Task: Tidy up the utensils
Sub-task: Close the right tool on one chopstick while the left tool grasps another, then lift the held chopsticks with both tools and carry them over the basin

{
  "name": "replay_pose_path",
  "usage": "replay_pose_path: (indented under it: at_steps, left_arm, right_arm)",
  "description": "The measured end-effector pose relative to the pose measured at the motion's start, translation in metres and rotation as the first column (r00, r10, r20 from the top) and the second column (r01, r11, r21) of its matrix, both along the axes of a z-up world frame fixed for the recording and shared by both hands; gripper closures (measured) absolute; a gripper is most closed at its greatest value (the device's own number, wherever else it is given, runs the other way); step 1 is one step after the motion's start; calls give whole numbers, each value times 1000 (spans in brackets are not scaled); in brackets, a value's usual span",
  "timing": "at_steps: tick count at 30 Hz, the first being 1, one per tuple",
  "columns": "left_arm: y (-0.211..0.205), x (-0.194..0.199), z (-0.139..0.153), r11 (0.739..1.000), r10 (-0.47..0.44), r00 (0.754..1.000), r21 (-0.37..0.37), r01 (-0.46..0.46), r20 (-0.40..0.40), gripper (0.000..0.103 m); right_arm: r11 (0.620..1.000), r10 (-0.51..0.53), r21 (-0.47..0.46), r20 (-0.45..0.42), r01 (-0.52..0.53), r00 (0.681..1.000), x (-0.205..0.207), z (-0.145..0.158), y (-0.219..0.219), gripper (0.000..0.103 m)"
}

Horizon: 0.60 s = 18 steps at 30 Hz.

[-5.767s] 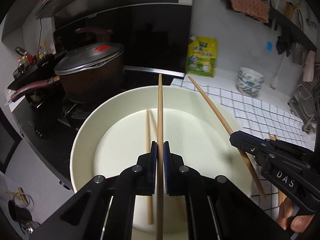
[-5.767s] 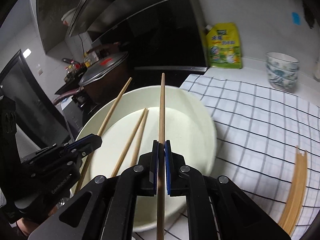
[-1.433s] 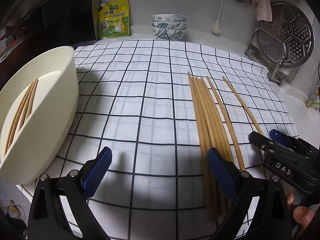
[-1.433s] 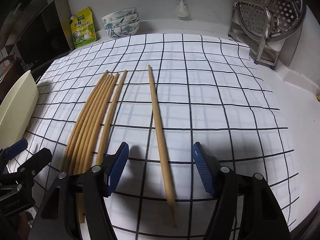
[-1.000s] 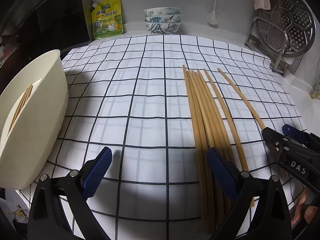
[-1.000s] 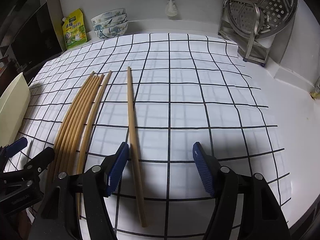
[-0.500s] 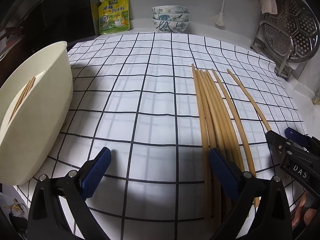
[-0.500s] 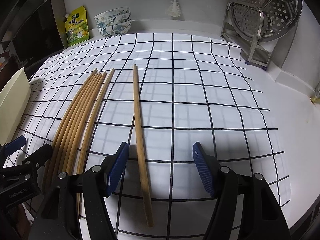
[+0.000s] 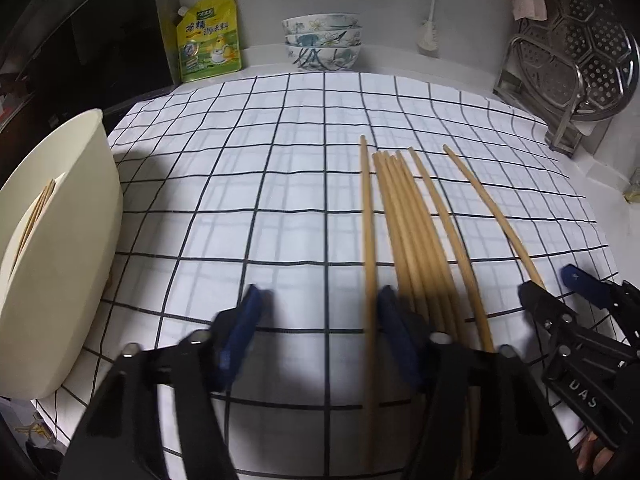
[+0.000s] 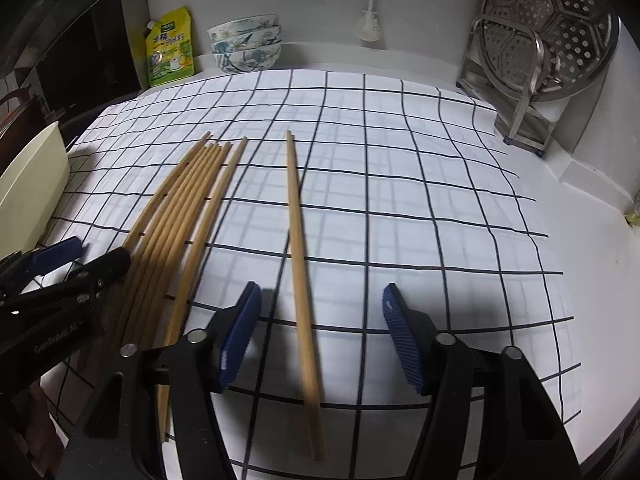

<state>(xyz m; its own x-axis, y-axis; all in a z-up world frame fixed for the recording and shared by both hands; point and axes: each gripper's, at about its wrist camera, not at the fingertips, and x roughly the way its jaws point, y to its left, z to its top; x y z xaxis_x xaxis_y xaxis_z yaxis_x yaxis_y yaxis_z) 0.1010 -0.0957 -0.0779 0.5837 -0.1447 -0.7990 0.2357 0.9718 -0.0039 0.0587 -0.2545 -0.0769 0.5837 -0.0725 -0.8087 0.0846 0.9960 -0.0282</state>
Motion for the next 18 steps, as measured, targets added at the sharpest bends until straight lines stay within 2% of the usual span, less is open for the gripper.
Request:
replay_pose_path:
  at_steps: [1, 3, 5, 7, 12, 18]
  left_arm:
    - [-2, -1, 1, 1000, -10, 1000, -2, 10, 2, 63]
    - [-3, -4, 1, 1000, -26, 1000, -3, 26, 3, 85]
    - [-3, -6, 2, 999, -39, 999, -11, 39, -5, 95]
    - [-1, -8, 1, 999, -43, 999, -14, 43, -11, 95]
    - [6, -12, 4, 998, -47, 998, -36, 46, -35, 96]
    - [17, -21, 25, 995, -61, 998, -76, 60, -23, 96]
  right_arm:
    - [1000, 11, -5, 1, -11, 1000, 0, 0, 3, 61]
    - [999, 37, -5, 0, -37, 999, 1, 1, 8, 73]
    - [999, 49, -16, -1, -49, 999, 0, 1, 13, 97]
    - [999, 46, -4, 1, -46, 999, 0, 2, 13, 96]
    - [995, 17, 94, 21, -19, 1000, -3, 7, 2, 97]
    - [987, 22, 156, 65, -32, 998, -8, 22, 4, 97]
